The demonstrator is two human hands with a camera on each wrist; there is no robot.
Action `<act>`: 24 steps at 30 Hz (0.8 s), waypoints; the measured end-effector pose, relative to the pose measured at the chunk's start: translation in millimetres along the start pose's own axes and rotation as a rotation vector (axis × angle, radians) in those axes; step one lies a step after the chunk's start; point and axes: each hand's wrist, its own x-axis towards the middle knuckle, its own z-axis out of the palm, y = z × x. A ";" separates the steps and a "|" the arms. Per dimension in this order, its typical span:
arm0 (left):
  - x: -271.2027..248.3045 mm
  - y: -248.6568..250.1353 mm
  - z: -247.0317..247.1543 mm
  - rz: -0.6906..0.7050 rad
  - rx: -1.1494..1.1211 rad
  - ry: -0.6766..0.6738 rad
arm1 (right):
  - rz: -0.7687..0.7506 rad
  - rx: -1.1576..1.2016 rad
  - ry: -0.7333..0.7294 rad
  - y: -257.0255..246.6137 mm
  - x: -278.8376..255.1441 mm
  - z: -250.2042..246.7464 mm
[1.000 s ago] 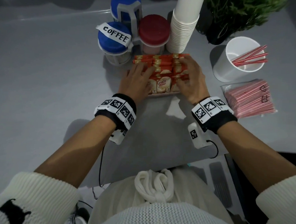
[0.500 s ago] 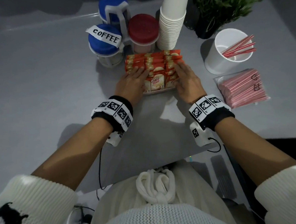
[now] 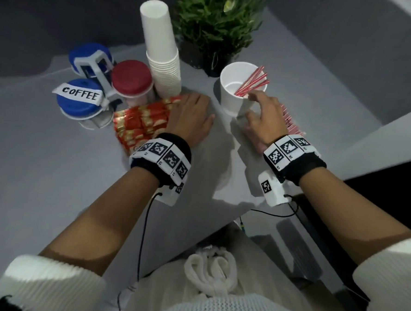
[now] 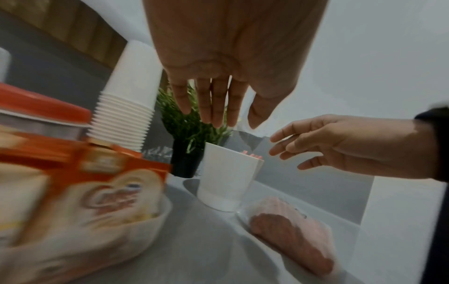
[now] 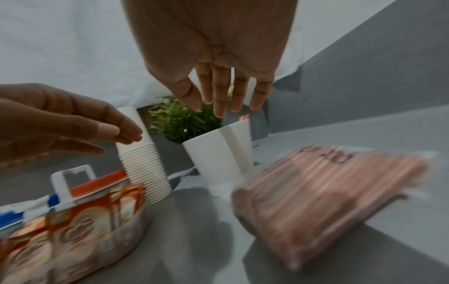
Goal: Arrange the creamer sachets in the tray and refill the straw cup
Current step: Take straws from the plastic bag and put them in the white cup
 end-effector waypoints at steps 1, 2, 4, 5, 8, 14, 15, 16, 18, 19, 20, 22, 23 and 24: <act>6.1 10.7 5.2 0.014 0.007 -0.022 | 0.012 0.005 0.013 10.9 2.3 -7.7; 12.5 23.2 10.8 0.025 0.002 -0.039 | 0.023 0.008 0.023 23.7 4.7 -16.6; 21.4 44.1 21.0 0.037 -0.039 -0.089 | 0.046 0.014 0.029 46.7 8.4 -29.3; 26.5 55.9 27.4 0.051 -0.054 -0.115 | 0.062 0.015 0.032 58.2 9.8 -36.9; 39.0 82.9 46.0 0.057 -0.085 -0.193 | 0.107 0.008 0.002 84.8 12.7 -50.7; 63.3 109.9 90.6 -0.035 -0.056 -0.317 | 0.294 -0.039 -0.204 127.1 27.6 -60.5; 64.3 108.4 97.9 -0.044 -0.038 -0.343 | 0.319 -0.045 -0.242 131.4 29.2 -59.1; 64.1 106.1 104.6 -0.053 -0.028 -0.364 | 0.335 -0.053 -0.270 135.2 30.2 -56.7; 62.0 102.2 116.8 -0.070 -0.026 -0.399 | 0.343 -0.071 -0.305 143.5 32.1 -50.9; 60.5 101.1 120.9 -0.073 -0.023 -0.409 | 0.344 -0.073 -0.307 147.1 33.3 -47.6; 59.7 100.4 123.8 -0.073 -0.017 -0.416 | 0.351 -0.067 -0.297 149.8 34.7 -44.9; 57.7 100.6 127.0 -0.083 -0.011 -0.432 | 0.360 -0.033 -0.270 153.0 37.6 -41.1; 56.8 101.1 128.3 -0.091 -0.009 -0.441 | 0.365 -0.011 -0.261 152.9 38.8 -40.9; 55.6 102.0 129.8 -0.102 -0.007 -0.448 | 0.380 0.010 -0.259 153.4 40.3 -40.2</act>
